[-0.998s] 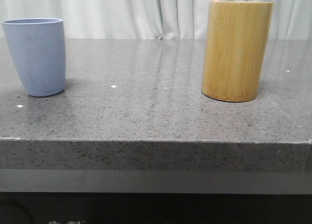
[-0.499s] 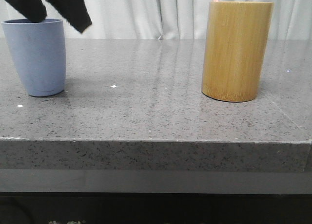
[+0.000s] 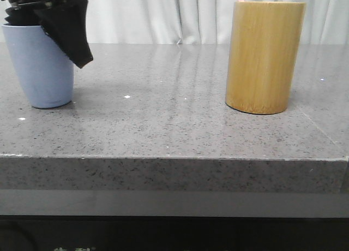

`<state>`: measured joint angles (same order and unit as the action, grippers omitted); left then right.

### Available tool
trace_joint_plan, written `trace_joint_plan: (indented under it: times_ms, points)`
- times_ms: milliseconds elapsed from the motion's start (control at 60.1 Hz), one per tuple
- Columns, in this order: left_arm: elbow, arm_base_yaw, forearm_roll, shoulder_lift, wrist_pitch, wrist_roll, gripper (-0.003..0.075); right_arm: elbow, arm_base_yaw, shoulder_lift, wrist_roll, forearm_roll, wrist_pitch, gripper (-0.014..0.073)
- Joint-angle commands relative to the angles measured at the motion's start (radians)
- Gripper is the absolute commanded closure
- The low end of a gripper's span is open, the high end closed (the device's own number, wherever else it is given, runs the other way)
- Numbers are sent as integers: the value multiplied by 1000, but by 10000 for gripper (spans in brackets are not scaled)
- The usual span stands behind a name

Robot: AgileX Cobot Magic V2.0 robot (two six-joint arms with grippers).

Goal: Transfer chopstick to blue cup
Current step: 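Lower the left gripper over the light blue cup and grasp its rim, then slide the blue cup with the left gripper next to the bamboo holder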

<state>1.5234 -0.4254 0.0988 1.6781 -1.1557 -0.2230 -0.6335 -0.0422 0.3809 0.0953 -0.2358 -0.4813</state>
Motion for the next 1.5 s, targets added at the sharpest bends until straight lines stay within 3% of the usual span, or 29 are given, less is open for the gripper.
trace_joint_plan:
  times_ms: [0, 133, 433, 998, 1331, 1481]
  points:
    - [35, -8, 6, -39, 24, 4, 580, -33, 7, 13, 10, -7, 75, -33]
    - [35, -8, 6, -39, 26, 4, 739, -33, 7, 13, 10, -7, 75, -33]
    - [125, -37, 21, -39, -57, 4, 739, -33, 7, 13, 10, -7, 75, -33]
    - [352, -303, 26, 102, -29, 4, 738, -33, 7, 13, 10, -7, 75, -33]
    - [355, -317, 6, 151, -65, 4, 732, -33, 7, 13, 10, -7, 75, -33]
    - [362, -317, -7, 151, -64, 4, 657, -33, 7, 13, 10, -7, 75, -33]
